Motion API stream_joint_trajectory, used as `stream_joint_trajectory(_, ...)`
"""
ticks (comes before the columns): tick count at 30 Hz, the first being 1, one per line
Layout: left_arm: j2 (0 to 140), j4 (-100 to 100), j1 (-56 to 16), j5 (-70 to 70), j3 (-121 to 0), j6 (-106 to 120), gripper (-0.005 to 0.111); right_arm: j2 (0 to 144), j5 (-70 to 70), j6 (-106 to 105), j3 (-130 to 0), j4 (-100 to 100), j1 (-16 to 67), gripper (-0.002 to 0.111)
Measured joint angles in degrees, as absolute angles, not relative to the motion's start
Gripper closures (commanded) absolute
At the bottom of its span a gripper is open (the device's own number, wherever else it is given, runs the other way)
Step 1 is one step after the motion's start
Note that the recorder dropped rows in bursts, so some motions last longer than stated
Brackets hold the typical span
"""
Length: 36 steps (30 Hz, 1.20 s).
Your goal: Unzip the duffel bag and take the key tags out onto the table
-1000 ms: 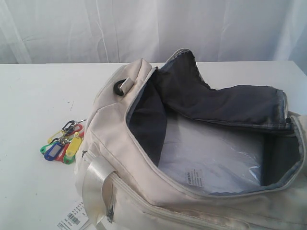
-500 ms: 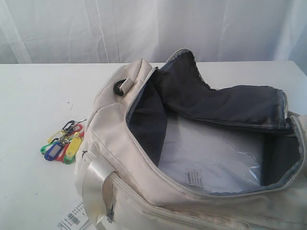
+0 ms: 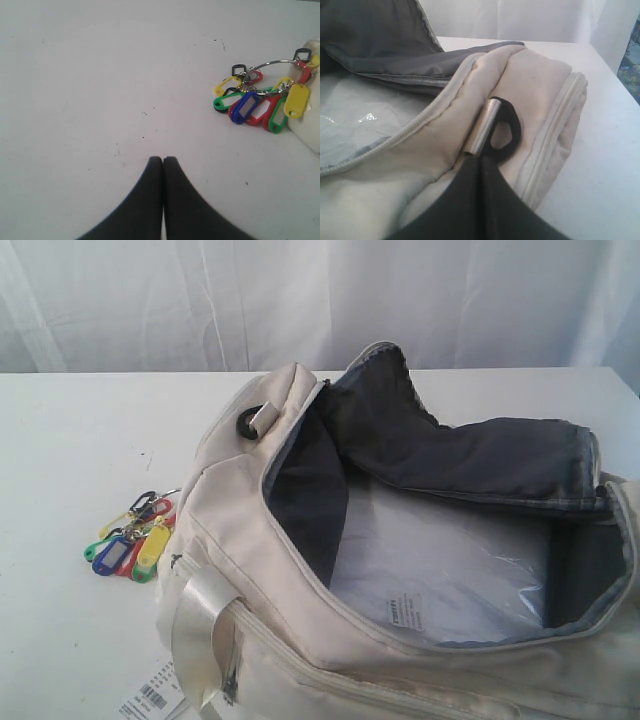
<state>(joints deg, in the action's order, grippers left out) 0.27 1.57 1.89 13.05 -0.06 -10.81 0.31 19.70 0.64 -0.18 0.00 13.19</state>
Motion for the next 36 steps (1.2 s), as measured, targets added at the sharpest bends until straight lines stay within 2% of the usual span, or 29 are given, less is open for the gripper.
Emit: stream_joint_trajectory(36,0.27,2.37,3.35,13.05,-0.06,-3.11,0.107,0.31,19.7,0.64,-0.18,0.0,13.19,0.108)
